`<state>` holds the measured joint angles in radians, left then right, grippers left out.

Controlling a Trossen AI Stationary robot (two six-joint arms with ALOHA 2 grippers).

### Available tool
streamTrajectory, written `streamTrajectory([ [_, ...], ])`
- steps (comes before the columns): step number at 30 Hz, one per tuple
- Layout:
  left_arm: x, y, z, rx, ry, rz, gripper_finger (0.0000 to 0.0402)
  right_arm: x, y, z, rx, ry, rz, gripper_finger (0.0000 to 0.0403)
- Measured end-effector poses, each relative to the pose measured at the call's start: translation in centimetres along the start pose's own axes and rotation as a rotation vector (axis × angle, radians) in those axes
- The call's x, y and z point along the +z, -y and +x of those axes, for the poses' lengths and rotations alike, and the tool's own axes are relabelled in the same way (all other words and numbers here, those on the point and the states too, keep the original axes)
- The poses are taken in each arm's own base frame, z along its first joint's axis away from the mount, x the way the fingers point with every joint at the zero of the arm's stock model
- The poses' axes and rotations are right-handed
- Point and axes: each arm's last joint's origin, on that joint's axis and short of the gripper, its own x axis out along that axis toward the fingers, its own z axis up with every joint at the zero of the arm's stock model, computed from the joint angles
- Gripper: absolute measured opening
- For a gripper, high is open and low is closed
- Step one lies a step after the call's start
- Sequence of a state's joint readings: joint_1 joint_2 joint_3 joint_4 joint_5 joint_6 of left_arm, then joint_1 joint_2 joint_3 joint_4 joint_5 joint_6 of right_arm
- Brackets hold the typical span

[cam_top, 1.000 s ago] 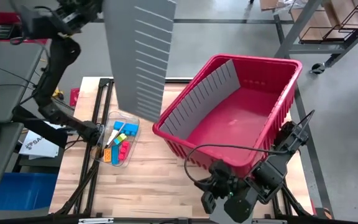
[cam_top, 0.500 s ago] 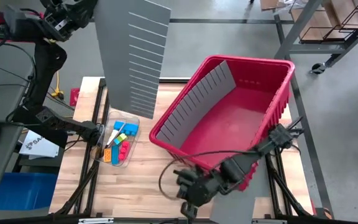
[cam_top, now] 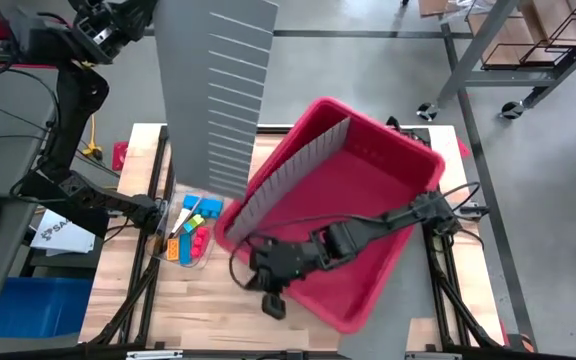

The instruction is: Sort Items/Unsort Items

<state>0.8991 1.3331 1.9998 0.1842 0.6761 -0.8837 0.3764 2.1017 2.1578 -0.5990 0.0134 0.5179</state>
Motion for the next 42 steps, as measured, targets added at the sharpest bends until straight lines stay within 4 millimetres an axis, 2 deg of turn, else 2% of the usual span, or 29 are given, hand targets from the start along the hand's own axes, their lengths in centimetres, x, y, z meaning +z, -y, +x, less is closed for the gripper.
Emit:
streamTrajectory([
  [3, 0.0, -0.2, 0.0, 0.010, 0.007, 0.028, 0.0000, 1.2, 0.7, -0.9, -0.010, 0.055, 0.051, 0.0000],
  [6, 0.0, -0.4, -0.1, 0.017, 0.000, 0.074, 0.0000, 2.7, 0.8, -2.9, -0.103, 0.193, 0.127, 0.0000],
  [11, -0.1, -0.6, -0.3, -0.016, -0.070, 0.111, 0.0000, 4.2, 0.1, -8.9, -0.423, 0.493, 0.290, 0.0000],
  [14, -0.1, -0.7, -0.4, -0.014, -0.092, 0.099, 0.0000, 3.1, -0.2, -11.8, -0.570, 0.571, 0.455, 0.0000],
  [16, -0.1, -0.8, -0.4, -0.012, -0.093, 0.098, 0.0000, 1.5, -0.2, -12.9, -0.679, 0.584, 0.535, 0.0000],
  [19, -0.1, -0.7, -0.4, -0.012, -0.091, 0.099, 0.0000, -0.9, 1.0, -15.0, -0.883, 0.631, 0.627, 0.0000],
  [21, -0.1, -0.8, -0.4, -0.008, -0.086, 0.098, 0.0000, -1.6, 2.4, -16.5, -0.975, 0.688, 0.741, 0.0000],
  [23, -0.1, -0.8, -0.4, -0.004, -0.086, 0.093, 0.0000, -1.3, 4.3, -17.1, -1.012, 0.698, 0.715, 0.0000],
  [25, -0.1, -0.9, -0.4, 0.002, -0.085, 0.089, 0.0000, -0.5, 7.4, -16.7, -1.033, 0.645, 0.777, 0.0000],
  [27, -0.1, -0.9, -0.4, 0.011, -0.076, 0.092, 0.0000, -0.6, 10.7, -16.9, -1.136, 0.563, 0.783, 0.0000],
  [29, 0.0, -0.8, -0.4, 0.019, -0.059, 0.100, 0.0000, -0.2, 13.8, -16.6, -1.176, 0.553, 0.836, 0.0000],
  [32, 0.0, -0.8, -0.4, 0.018, -0.052, 0.111, 0.0000, 1.3, 18.6, -16.6, -1.058, 0.430, 0.846, 0.0000],
  [34, 0.0, -0.8, -0.4, 0.015, -0.054, 0.113, 0.0000, 3.1, 21.8, -16.9, -0.890, 0.440, 0.825, 0.0000],
  [36, 0.0, -0.8, -0.4, 0.012, -0.057, 0.123, 0.0000, 3.8, 25.0, -17.0, -0.822, 0.432, 0.808, 0.0000],
  [39, 0.0, -0.8, -0.4, 0.012, -0.061, 0.128, 0.0000, 3.6, 28.8, -17.6, -0.842, 0.396, 0.861, 0.0000],
  [42, 0.0, -0.8, -0.4, 0.005, -0.066, 0.137, 0.0000, 2.8, 31.2, -17.7, -0.845, 0.316, 0.930, 0.0000],
])
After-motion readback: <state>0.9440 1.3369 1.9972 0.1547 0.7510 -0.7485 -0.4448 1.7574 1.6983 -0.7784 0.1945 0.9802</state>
